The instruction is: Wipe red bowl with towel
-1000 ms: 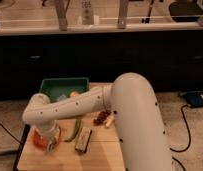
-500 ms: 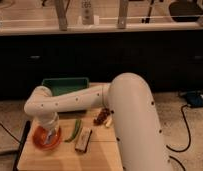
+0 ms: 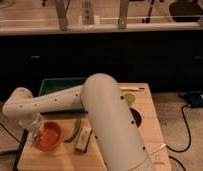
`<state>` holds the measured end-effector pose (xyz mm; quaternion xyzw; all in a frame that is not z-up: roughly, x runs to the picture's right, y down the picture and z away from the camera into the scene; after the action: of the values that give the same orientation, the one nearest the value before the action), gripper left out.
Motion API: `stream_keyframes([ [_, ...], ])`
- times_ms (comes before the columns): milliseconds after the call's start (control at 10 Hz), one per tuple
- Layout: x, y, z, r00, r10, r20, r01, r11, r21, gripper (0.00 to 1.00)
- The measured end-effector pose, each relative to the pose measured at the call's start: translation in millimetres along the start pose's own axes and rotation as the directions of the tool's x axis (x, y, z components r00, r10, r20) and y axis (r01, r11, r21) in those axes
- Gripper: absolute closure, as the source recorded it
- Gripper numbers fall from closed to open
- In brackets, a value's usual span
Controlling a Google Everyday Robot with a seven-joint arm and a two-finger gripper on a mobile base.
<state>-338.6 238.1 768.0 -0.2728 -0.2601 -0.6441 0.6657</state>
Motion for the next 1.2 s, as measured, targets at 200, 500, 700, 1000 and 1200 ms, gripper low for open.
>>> stream_keyframes([
  [200,-14.4,0.7,3.4,1.000,-0.026,0.009,0.026,1.000,-0.011,1.00],
  [500,-26.2,40.1,3.1,1.000,0.005,0.010,-0.005,1.000,-0.017,1.00],
  [700,-26.6,76.6,0.9,0.998,0.055,0.001,-0.055,0.998,-0.015,1.00],
  [1000,-10.8,98.8,-4.8,0.993,0.121,-0.018,-0.121,0.993,-0.005,1.00],
  [1200,6.0,89.7,-12.8,0.992,0.125,-0.035,-0.125,0.992,0.003,1.00],
])
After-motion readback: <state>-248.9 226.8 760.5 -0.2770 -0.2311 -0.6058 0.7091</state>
